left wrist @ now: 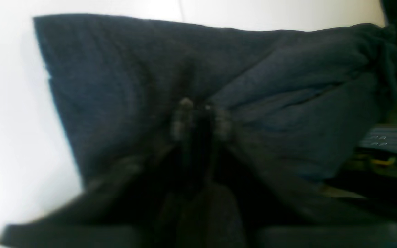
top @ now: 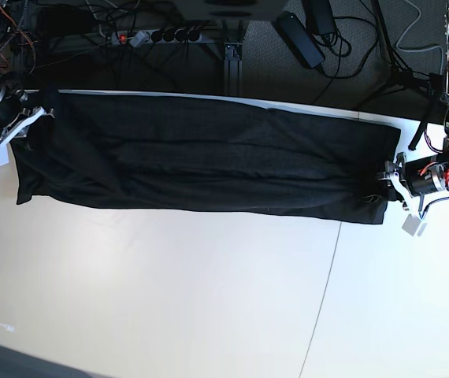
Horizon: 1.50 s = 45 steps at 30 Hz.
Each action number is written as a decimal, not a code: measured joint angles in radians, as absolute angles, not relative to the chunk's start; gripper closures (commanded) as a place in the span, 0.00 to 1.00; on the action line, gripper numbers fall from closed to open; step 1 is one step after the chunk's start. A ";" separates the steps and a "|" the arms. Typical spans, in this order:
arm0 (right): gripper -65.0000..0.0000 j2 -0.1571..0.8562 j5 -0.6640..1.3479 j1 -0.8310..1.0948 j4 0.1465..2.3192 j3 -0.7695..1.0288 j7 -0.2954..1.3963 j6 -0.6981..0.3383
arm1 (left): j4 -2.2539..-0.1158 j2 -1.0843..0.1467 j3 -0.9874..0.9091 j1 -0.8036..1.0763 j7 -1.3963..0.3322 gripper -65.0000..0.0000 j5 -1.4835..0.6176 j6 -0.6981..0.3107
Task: Fold the T-shirt properly
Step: 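Pull the folded shirt end with the left gripper, releasing the right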
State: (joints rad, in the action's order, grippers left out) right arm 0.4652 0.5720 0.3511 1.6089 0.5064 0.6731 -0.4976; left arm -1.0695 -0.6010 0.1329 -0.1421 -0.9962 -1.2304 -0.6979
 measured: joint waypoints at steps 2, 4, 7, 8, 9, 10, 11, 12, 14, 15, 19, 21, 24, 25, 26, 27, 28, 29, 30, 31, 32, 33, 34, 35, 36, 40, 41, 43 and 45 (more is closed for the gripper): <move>1.00 0.465 0.572 0.349 1.609 0.506 0.673 -0.498 | -1.097 -0.599 0.110 -0.148 -1.086 0.59 -1.248 -0.699; 1.00 0.465 0.573 0.348 1.609 0.506 0.673 -0.498 | -1.143 -0.598 0.063 -0.149 -1.156 0.51 -1.255 -0.700; 1.00 0.465 0.574 0.347 1.608 0.506 0.673 -0.498 | -1.203 -0.601 -0.035 -0.148 -1.158 0.46 -1.253 -0.700; 1.00 0.465 0.574 0.347 1.608 0.506 0.673 -0.498 | -1.217 -0.604 -0.067 -0.151 -1.156 0.46 -1.256 -0.699; 1.00 0.465 0.575 0.347 1.608 0.506 0.673 -0.498 | -1.225 -0.610 -0.091 -0.154 -1.154 0.46 -1.259 -0.700; 1.00 0.465 0.574 0.346 1.608 0.506 0.673 -0.498 | -1.227 -0.615 -0.111 -0.156 -1.155 0.46 -1.258 -0.699; 1.00 0.466 0.575 0.346 1.608 0.506 0.673 -0.498 | -1.227 -0.621 -0.125 -0.155 -1.156 0.46 -1.256 -0.699; 1.00 0.465 0.575 0.346 1.608 0.506 0.673 -0.498 | -1.227 -0.630 -0.132 -0.149 -1.153 0.46 -1.254 -0.699; 1.00 0.465 0.575 0.347 1.608 0.506 0.673 -0.498 | -1.226 -0.646 -0.132 -0.131 -1.153 0.46 -1.237 -0.700; 1.00 0.465 0.575 0.346 1.608 0.506 0.673 -0.498 | -1.224 -0.649 -0.132 -0.120 -1.148 0.46 -1.234 -0.700; 1.00 0.465 0.575 0.346 1.608 0.506 0.673 -0.498 | -1.191 -0.648 -0.130 -0.062 -1.104 0.46 -1.190 -0.700; 1.00 0.466 0.575 0.346 1.608 0.506 0.673 -0.498 | -1.156 -0.648 -0.131 -0.050 -1.100 0.43 -1.185 -0.700; 1.00 0.466 0.575 0.346 1.608 0.506 0.673 -0.498 | -1.102 -0.648 -0.131 -0.053 -1.098 0.37 -1.202 -0.700; 1.00 0.466 0.575 0.346 1.609 0.506 0.673 -0.498 | -1.086 -0.649 -0.131 -0.054 -1.095 0.37 -1.202 -0.700; 1.00 0.466 0.575 0.346 1.608 0.506 0.673 -0.498 | -1.070 -0.648 -0.132 -0.053 -1.090 0.37 -1.209 -0.699; 1.00 0.466 0.575 0.347 1.608 0.506 0.673 -0.498 | -1.058 -0.648 -0.132 -0.053 -1.085 0.37 -1.216 -0.699; 1.00 0.466 0.578 0.346 1.608 0.506 0.673 -0.498 | -1.048 -0.648 -0.133 -0.054 -1.084 0.37 -1.222 -0.698; 1.00 0.466 0.579 0.346 1.608 0.506 0.673 -0.498 | -1.038 -0.648 -0.133 -0.059 -1.084 0.37 -1.227 -0.698; 1.00 0.466 0.579 0.347 1.608 0.506 0.673 -0.498 | -1.029 -0.648 -0.134 -0.061 -1.084 0.37 -1.230 -0.698; 1.00 0.466 0.580 0.346 1.608 0.506 0.673 -0.498 | -1.021 -0.647 -0.134 -0.062 -1.084 0.37 -1.237 -0.698; 1.00 0.466 0.580 0.346 1.608 0.506 0.673 -0.498 | -1.014 -0.646 -0.136 -0.062 -1.081 0.37 -1.245 -0.697; 1.00 0.466 0.580 0.346 1.608 0.506 0.673 -0.498 | -1.009 -0.646 -0.136 -0.061 -1.080 0.37 -1.252 -0.697; 1.00 0.466 0.580 0.347 1.608 0.506 0.673 -0.498 | -1.008 -0.646 -0.137 -0.060 -1.084 0.37 -1.266 -0.697; 1.00 0.466 0.580 0.346 1.608 0.506 0.673 -0.498 | -1.007 -0.646 -0.137 -0.059 -1.101 0.37 -1.282 -0.697; 1.00 0.466 0.580 0.346 1.608 0.506 0.673 -0.498 | -1.007 -0.645 -0.137 -0.058 -1.114 0.37 -1.296 -0.697; 1.00 0.465 0.591 0.346 1.608 0.506 0.673 -0.498 | -1.007 -0.642 -0.119 -0.033 -1.129 0.37 -1.369 -0.697; 1.00 0.466 0.599 0.346 1.608 0.506 0.673 -0.498 | -1.007 -0.640 -0.115 -0.027 -1.129 0.37 -1.382 -0.697; 1.00 0.466 0.599 0.346 1.608 0.506 0.673 -0.498 | -1.008 -0.633 -0.113 -0.024 -1.130 0.37 -1.386 -0.697; 1.00 0.466 0.599 0.346 1.608 0.506 0.673 -0.498 | -1.008 -0.622 -0.113 -0.022 -1.129 0.37 -1.391 -0.697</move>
State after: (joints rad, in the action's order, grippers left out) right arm 0.4656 0.5987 0.3458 1.6085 0.5064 0.6731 -0.4976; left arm -1.0080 -0.6216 -0.1135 -0.0216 -1.1290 -1.3907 -0.6968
